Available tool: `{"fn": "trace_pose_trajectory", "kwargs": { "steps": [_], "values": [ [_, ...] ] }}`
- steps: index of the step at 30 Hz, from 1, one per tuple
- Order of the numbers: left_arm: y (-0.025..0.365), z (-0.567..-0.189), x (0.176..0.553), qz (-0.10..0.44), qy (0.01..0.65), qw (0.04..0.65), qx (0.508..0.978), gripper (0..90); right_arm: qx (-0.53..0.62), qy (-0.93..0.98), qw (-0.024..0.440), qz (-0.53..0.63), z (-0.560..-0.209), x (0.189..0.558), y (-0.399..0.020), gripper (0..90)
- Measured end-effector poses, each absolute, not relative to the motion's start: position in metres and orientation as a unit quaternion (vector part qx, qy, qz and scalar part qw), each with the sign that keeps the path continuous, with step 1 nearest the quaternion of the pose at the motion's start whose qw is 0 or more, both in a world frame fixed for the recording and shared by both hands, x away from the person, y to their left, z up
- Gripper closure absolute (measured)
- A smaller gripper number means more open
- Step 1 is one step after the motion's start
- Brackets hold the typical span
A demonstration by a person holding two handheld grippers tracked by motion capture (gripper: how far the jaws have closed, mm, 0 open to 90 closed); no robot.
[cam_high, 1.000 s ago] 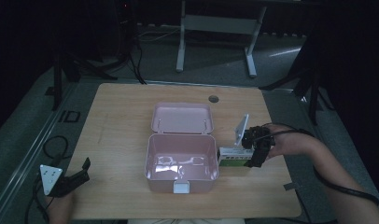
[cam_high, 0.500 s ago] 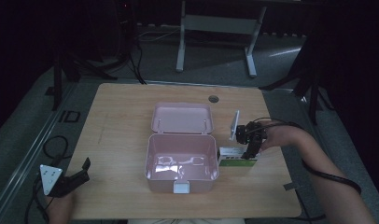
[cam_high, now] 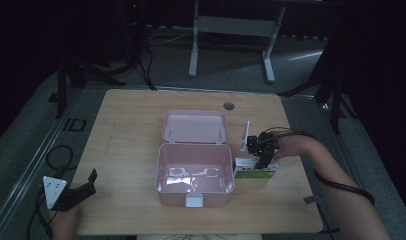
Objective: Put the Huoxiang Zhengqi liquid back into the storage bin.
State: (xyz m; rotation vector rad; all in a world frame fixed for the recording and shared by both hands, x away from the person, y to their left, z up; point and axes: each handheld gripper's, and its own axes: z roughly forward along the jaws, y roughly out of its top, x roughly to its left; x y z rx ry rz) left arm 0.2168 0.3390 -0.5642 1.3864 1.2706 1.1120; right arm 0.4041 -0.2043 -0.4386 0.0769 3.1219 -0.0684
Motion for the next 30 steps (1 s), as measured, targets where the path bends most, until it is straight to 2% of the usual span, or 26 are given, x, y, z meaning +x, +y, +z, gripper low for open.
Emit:
{"fn": "trace_pose_trajectory", "kwargs": {
  "steps": [8, 21, 22, 24, 30],
  "values": [
    [0.339, -0.564, 0.217, 0.452, 0.517, 0.461, 0.563, 3.8, 0.023, 0.999, 0.002, -0.035, -0.455, 0.406, -0.203, 49.0],
    [0.339, -0.564, 0.217, 0.451, 0.517, 0.461, 0.563, 3.8, 0.023, 0.999, -0.008, -0.036, -0.467, 0.406, -0.2, 56.2],
    [0.339, -0.564, 0.217, 0.451, 0.517, 0.46, 0.563, 3.8, 0.018, 0.999, -0.009, -0.034, -0.468, 0.405, -0.2, 59.7],
    [0.339, -0.564, 0.217, 0.451, 0.517, 0.46, 0.563, 3.8, 0.021, 0.999, -0.006, -0.033, -0.467, 0.405, -0.199, 61.2],
    [0.339, -0.564, 0.217, 0.452, 0.518, 0.46, 0.563, 3.8, 0.018, 0.999, -0.004, -0.039, -0.465, 0.404, -0.197, 61.9]
  ]
}}
